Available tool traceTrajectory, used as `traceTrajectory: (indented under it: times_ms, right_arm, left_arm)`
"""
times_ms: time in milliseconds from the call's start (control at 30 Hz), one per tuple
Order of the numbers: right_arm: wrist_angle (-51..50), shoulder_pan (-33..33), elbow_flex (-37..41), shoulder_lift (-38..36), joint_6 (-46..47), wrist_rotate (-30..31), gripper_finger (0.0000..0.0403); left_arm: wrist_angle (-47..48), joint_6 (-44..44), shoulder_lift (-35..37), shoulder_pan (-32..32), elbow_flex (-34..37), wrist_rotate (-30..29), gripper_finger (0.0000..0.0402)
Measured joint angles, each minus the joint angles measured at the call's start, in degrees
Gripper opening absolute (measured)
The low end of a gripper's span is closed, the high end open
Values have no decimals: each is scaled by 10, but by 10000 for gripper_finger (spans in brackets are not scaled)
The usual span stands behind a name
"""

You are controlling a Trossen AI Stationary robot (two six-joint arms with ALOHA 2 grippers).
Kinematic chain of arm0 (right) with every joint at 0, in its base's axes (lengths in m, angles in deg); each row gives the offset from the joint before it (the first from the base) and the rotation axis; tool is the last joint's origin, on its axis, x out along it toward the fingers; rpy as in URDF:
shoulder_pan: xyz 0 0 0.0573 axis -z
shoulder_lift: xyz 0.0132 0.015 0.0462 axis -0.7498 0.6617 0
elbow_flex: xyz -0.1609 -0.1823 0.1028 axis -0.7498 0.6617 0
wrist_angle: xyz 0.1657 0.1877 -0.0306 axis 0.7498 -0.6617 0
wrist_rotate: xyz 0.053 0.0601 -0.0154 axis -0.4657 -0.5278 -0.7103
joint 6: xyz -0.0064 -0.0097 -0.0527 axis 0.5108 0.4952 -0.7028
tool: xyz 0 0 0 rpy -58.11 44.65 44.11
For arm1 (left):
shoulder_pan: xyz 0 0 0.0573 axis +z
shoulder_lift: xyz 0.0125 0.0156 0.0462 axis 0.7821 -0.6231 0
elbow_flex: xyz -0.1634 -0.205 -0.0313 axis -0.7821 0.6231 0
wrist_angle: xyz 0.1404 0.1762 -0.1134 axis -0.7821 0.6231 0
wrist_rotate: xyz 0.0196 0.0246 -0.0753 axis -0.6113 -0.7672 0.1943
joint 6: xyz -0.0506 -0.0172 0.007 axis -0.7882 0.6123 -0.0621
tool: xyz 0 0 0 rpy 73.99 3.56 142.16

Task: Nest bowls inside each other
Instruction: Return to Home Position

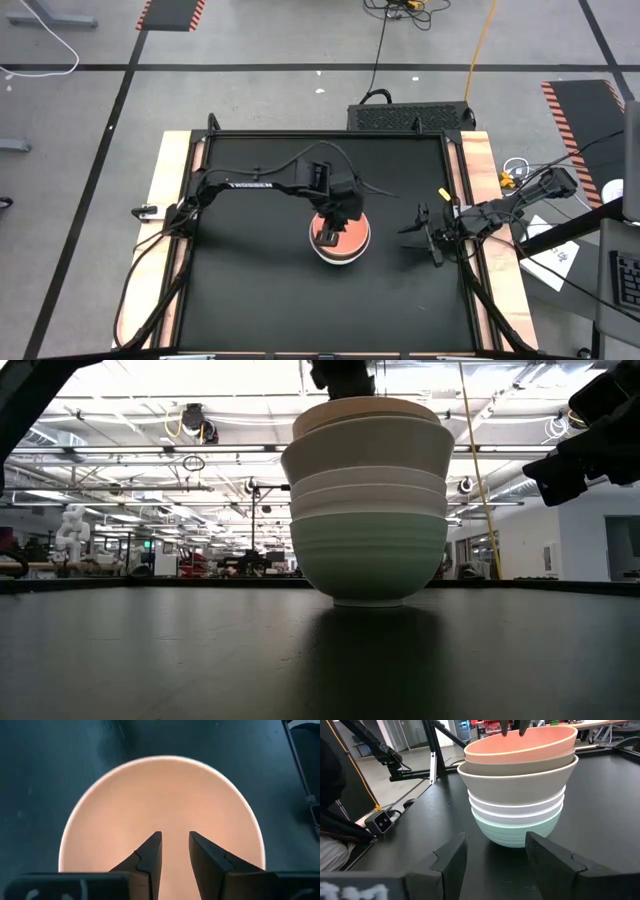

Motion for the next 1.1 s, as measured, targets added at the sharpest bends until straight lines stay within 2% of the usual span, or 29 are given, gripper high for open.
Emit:
traceTrajectory:
  times_ms: [167, 267, 433, 533, 700, 933, 1100]
  right_arm:
    - [8, 0, 0, 0, -3, 0, 192]
    - [19, 0, 0, 0, -6, 0, 192]
    - [24, 0, 0, -5, -17, 0, 192]
    - [25, 0, 0, -10, -19, -4, 192]
    - [22, -5, 0, -12, -26, -14, 192]
    - [23, -17, 0, -13, -27, -14, 192]
    - [26, -19, 0, -13, -27, -12, 192]
  left_arm:
    - [-52, 26, 3, -14, -2, -12, 97]
    - [-88, 42, 28, -17, -3, -13, 97]
    - [-114, 50, 112, -8, 1, -10, 97]
    - [-138, 49, 181, -5, 50, -8, 97]
    - [-251, 38, 330, -11, 254, -32, 97]
    - [-418, -27, 586, -13, 586, -137, 97]
    - [-502, -87, 765, -13, 783, -168, 97]
